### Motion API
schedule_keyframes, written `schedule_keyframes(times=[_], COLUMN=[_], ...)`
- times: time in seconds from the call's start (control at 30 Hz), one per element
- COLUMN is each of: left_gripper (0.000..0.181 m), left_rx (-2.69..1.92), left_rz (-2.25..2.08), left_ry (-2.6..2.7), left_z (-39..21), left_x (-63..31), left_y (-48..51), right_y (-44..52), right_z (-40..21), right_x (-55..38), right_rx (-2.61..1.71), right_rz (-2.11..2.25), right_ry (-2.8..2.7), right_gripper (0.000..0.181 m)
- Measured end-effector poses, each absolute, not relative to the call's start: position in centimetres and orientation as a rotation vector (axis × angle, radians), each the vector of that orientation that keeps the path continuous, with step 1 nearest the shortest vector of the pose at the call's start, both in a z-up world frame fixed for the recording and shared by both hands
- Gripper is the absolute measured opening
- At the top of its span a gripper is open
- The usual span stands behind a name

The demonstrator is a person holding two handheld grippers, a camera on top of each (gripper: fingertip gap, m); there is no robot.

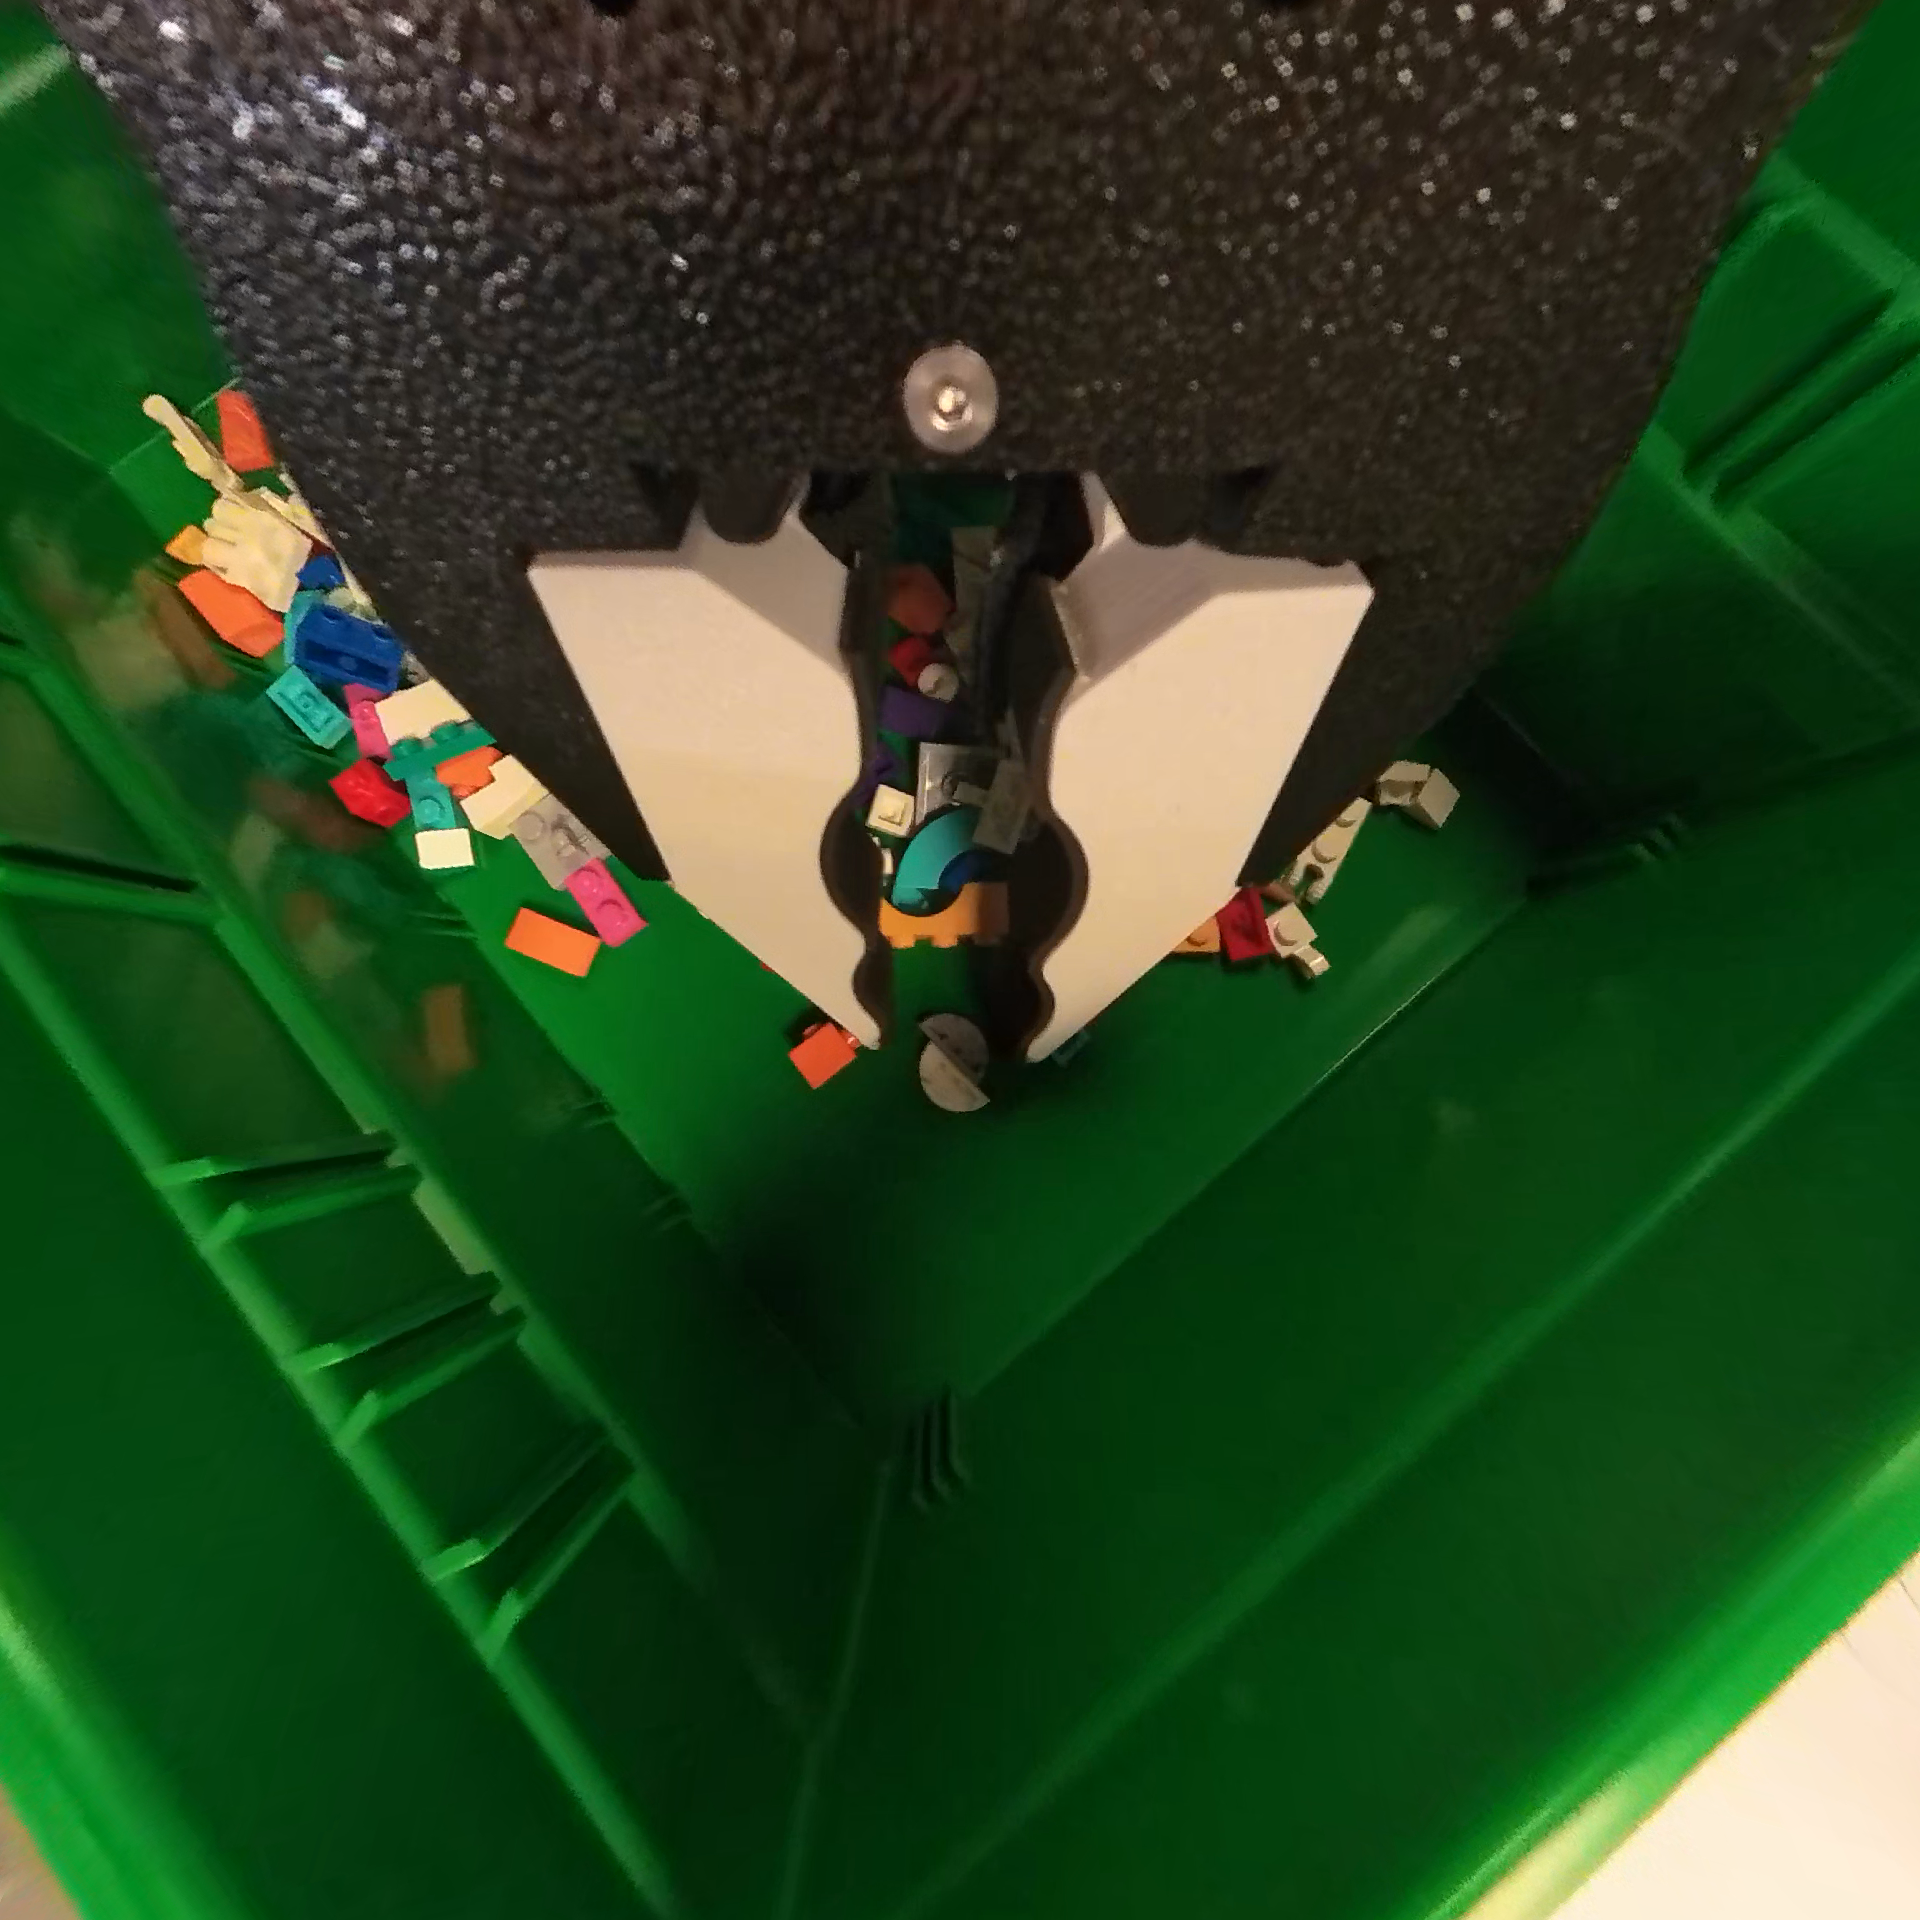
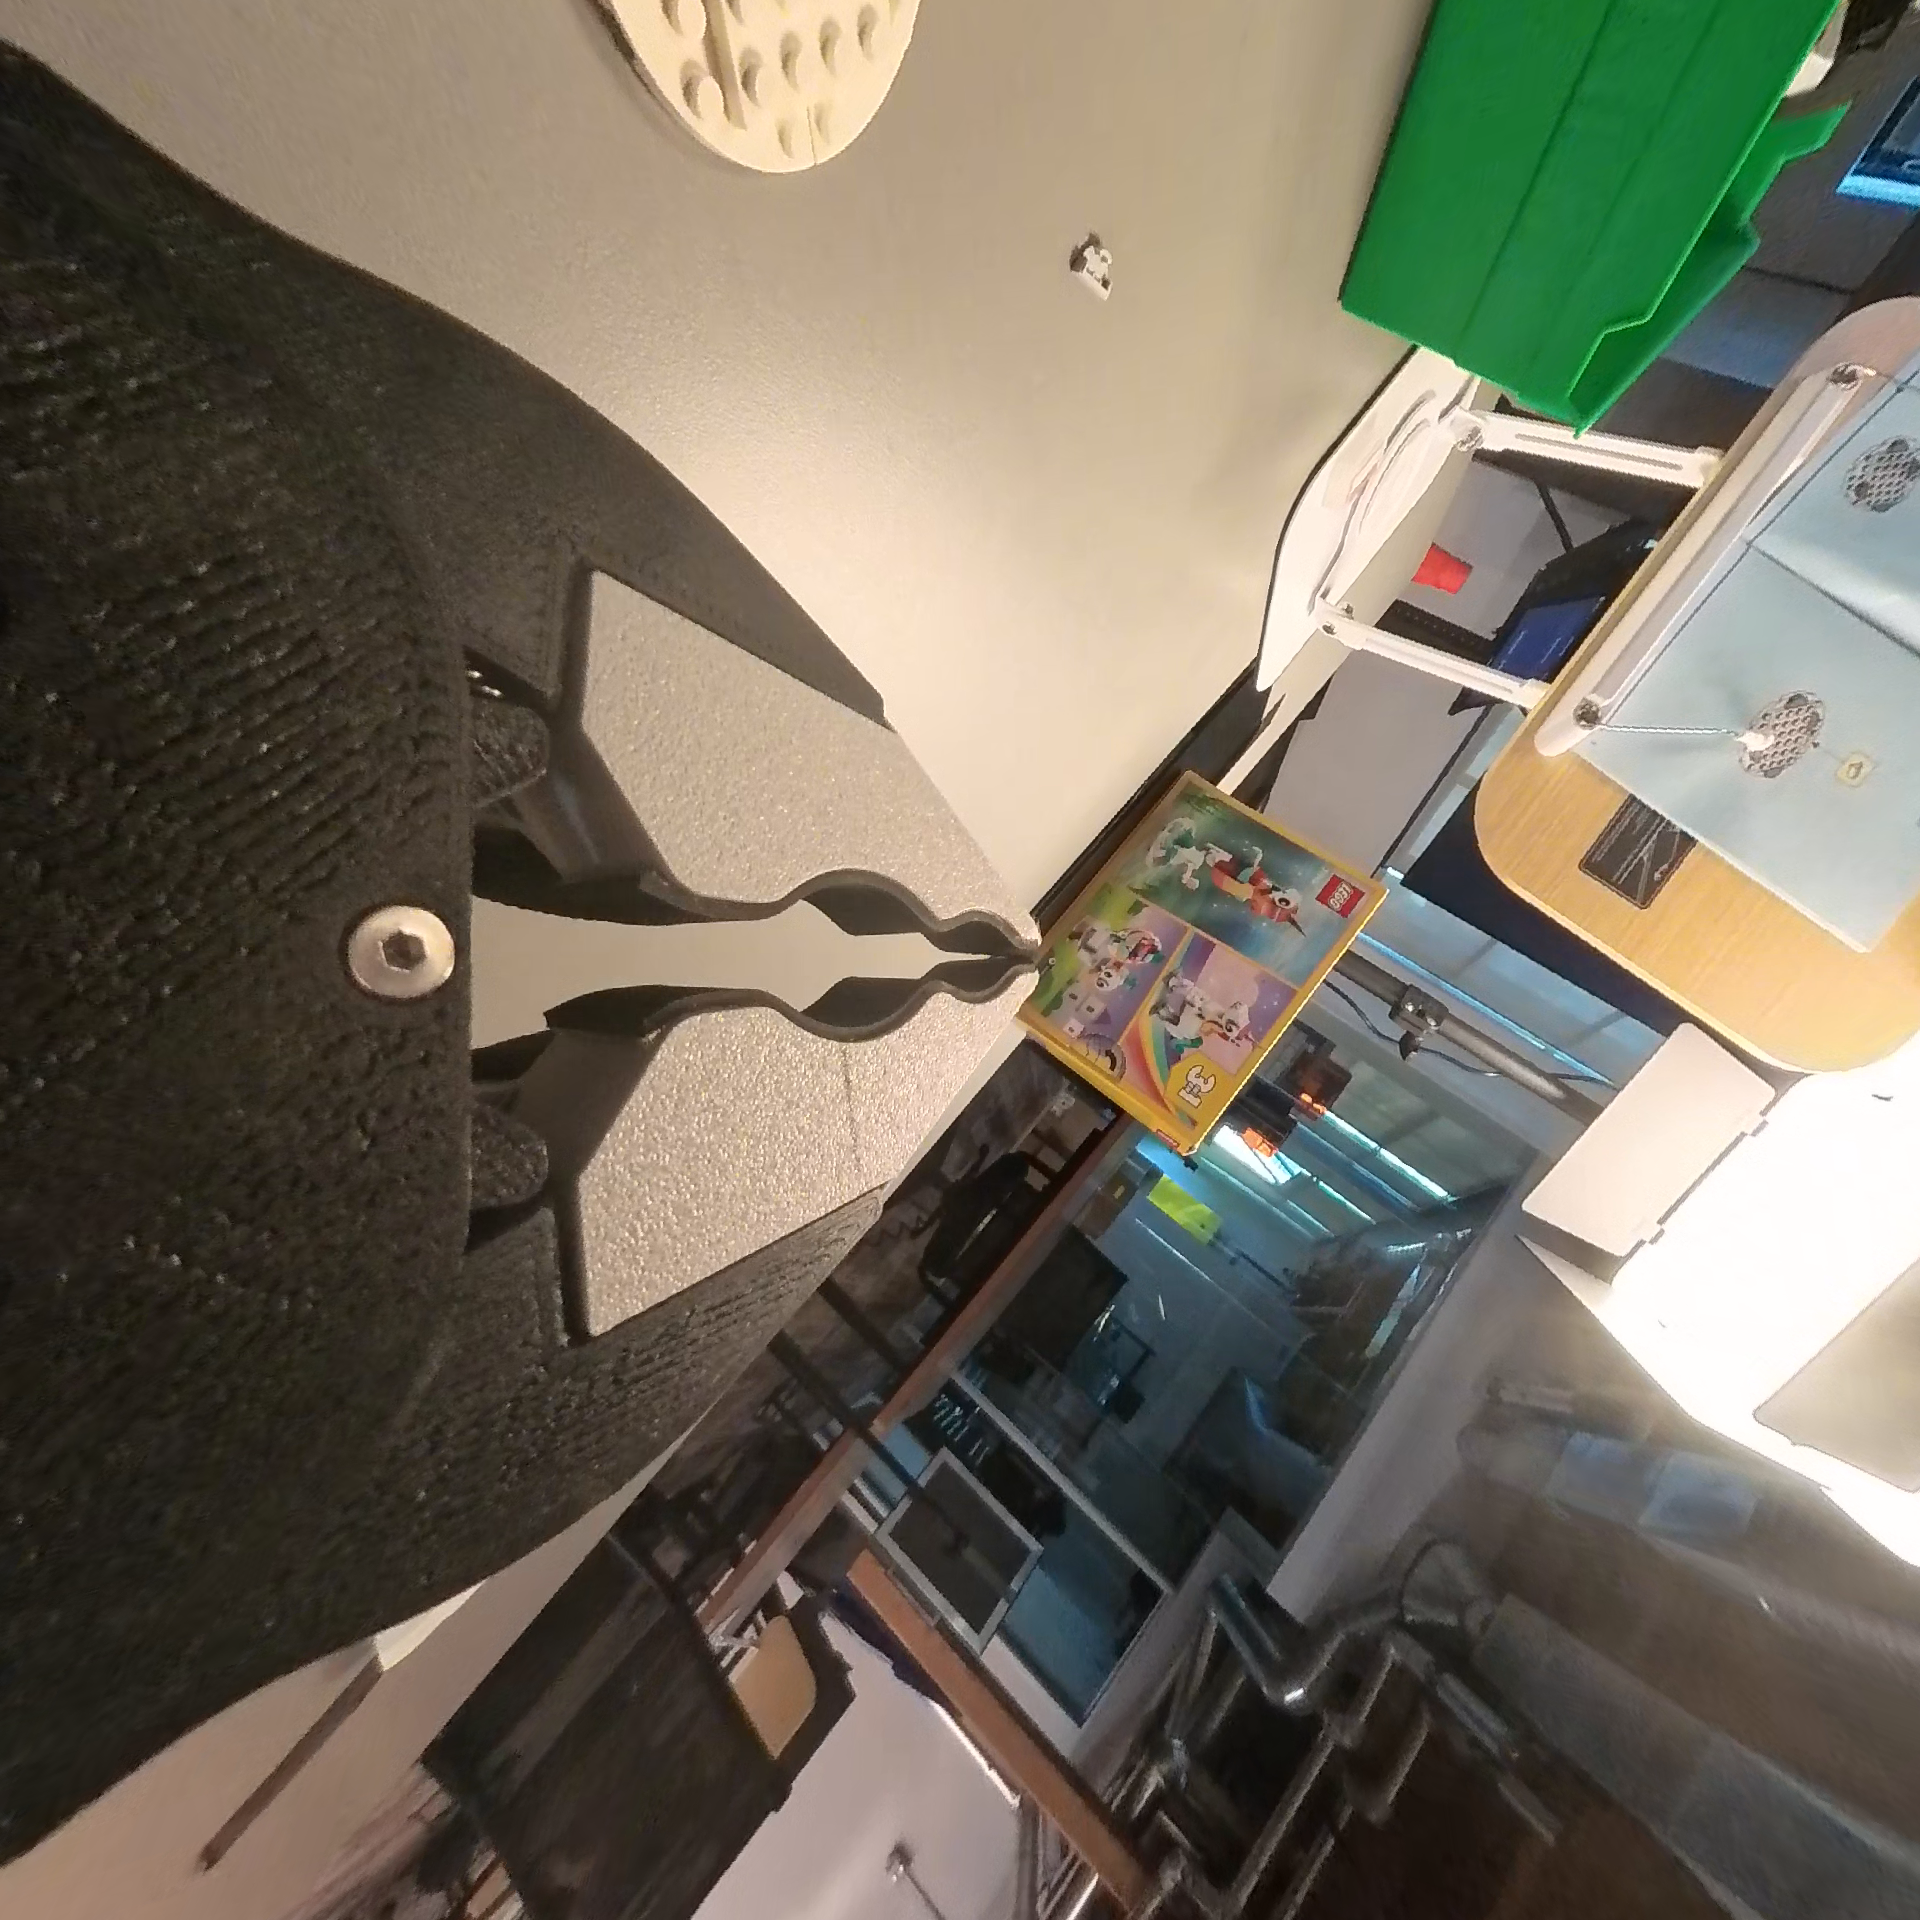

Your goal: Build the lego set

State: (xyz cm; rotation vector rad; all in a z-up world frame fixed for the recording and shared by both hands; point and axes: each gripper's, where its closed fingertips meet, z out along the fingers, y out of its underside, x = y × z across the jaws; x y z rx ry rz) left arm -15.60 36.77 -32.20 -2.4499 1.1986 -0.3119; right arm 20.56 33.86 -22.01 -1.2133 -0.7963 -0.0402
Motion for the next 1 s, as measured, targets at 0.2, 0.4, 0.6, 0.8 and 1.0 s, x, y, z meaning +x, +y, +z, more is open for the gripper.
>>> schedule_keyframes(times=[0.2, 0.4, 0.6, 0.8, 1.0], left_gripper=[0.011, 0.01, 0.01, 0.01, 0.01], left_rx=[-2.454, -2.453, -2.32, -2.09, -2.014], left_rz=[-0.319, -0.246, -0.167, -0.038, -0.145], left_ry=[1.202, 1.212, 1.209, 1.295, 1.514], left_z=[-32.2, -32.1, -27.3, -19.5, -19.2], left_x=[-15.6, -16.3, -15.4, -10.6, -3.2], left_y=[36.7, 36.6, 36.5, 36.9, 35.5], right_y=[33.9, 33.8, 33.7, 33.5, 33.1], right_z=[-22.0, -22.0, -22.0, -21.7, -21.5], right_x=[20.5, 20.5, 20.4, 20.3, 19.8], right_rx=[-1.213, -1.212, -1.208, -1.196, -1.176], right_rz=[-0.041, -0.038, -0.025, 0.005, 0.067], right_ry=[-0.8, -0.801, -0.8, -0.795, -0.805], right_gripper=[0.0, 0.0, 0.0, 0.0, 0.0])
